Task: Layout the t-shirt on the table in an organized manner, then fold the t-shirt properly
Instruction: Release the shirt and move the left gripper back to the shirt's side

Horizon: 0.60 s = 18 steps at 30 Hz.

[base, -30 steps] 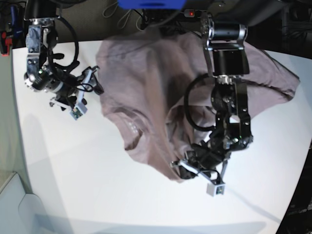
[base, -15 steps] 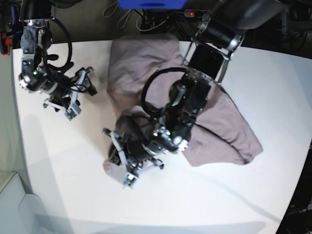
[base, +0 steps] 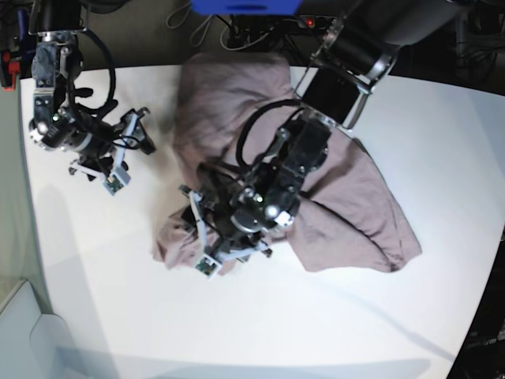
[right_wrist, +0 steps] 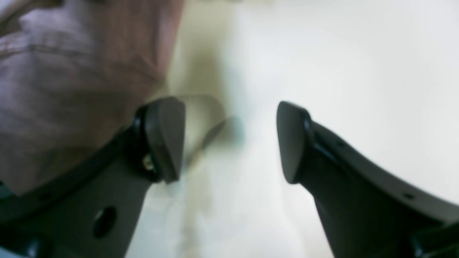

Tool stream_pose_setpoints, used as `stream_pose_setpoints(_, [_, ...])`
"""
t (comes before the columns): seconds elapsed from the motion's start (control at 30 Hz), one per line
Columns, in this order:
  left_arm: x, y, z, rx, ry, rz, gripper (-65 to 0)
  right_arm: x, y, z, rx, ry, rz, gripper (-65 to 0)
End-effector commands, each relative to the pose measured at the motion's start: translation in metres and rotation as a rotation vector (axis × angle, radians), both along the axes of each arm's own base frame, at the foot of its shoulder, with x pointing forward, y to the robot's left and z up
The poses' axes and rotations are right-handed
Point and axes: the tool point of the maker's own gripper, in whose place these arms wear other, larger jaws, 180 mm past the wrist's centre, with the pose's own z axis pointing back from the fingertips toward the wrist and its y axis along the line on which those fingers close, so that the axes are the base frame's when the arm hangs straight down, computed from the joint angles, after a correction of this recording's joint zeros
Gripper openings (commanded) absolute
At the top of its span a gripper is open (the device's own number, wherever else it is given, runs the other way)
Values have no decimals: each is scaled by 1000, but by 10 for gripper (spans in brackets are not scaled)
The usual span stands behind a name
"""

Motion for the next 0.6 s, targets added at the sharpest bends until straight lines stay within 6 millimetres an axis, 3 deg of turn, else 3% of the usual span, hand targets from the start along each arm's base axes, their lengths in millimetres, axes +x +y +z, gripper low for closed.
stream_pose_setpoints(0.0, [9,-1,29,-42,-82,-5,-263,9,-1,12,11,-46,4,-250])
stream_pose_setpoints(0.07, [6,11,46,-51,-142,6,-223,10,-2,13,9,-51,3,-250])
stream_pose_setpoints(0.17, [12,59,53,-33,-184,86,-218,13,-20,18,-5,-66,-42,-249])
stream_pose_setpoints(0.27, [24,136,32,15,-146,255,-218,17,-32,24,-14,-81,-72,-247])
stream_pose_setpoints(0.37, [28,207,-5,57,-51,413,-218,27,-36,33,-18,-110,-81,-247])
stream_pose_setpoints(0.47, [21,248,-39,93,47,505,-218,36,-35,40,-16,-134,-80,-247])
stream_pose_setpoints(0.57, [16,260,-55,109,91,529,-219,49,-30,57,-14,-188,-68,-247])
